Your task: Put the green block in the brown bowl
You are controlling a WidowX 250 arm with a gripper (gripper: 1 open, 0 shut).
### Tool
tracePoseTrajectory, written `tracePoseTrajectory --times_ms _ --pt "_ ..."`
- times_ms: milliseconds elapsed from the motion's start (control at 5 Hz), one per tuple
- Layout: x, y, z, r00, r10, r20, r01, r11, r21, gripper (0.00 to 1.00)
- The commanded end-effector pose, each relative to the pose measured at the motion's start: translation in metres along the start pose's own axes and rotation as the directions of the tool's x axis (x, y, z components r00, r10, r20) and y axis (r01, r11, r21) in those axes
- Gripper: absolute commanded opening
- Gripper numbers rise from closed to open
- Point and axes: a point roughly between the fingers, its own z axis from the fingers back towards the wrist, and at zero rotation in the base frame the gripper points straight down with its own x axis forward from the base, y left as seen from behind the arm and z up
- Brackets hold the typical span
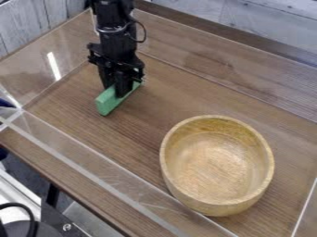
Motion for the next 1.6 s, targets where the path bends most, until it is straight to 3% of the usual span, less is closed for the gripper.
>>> tracePoseTrajectory --times_ms 0,400,600,800,1200,1400 --pt "0.017 0.009 0.026 0.996 0.002 0.089 -0.004 1.0 0.031 0.0" --pt "0.011 -0.02 0.08 0.989 -0.083 0.124 0.077 0.996 0.05 0.0" --pt "0.014 -0.052 0.101 0.986 -0.098 0.136 0.091 0.994 0.06 0.0" --pt "0.02 -0.103 0.095 0.98 -0.161 0.114 0.153 0.985 0.08 0.0" --pt "0.008 -0.203 0.085 0.949 -0.295 0.114 0.282 0.952 0.12 0.0" --pt "-0.007 -0.225 0.069 0.94 -0.326 0.101 0.318 0.944 0.085 0.0"
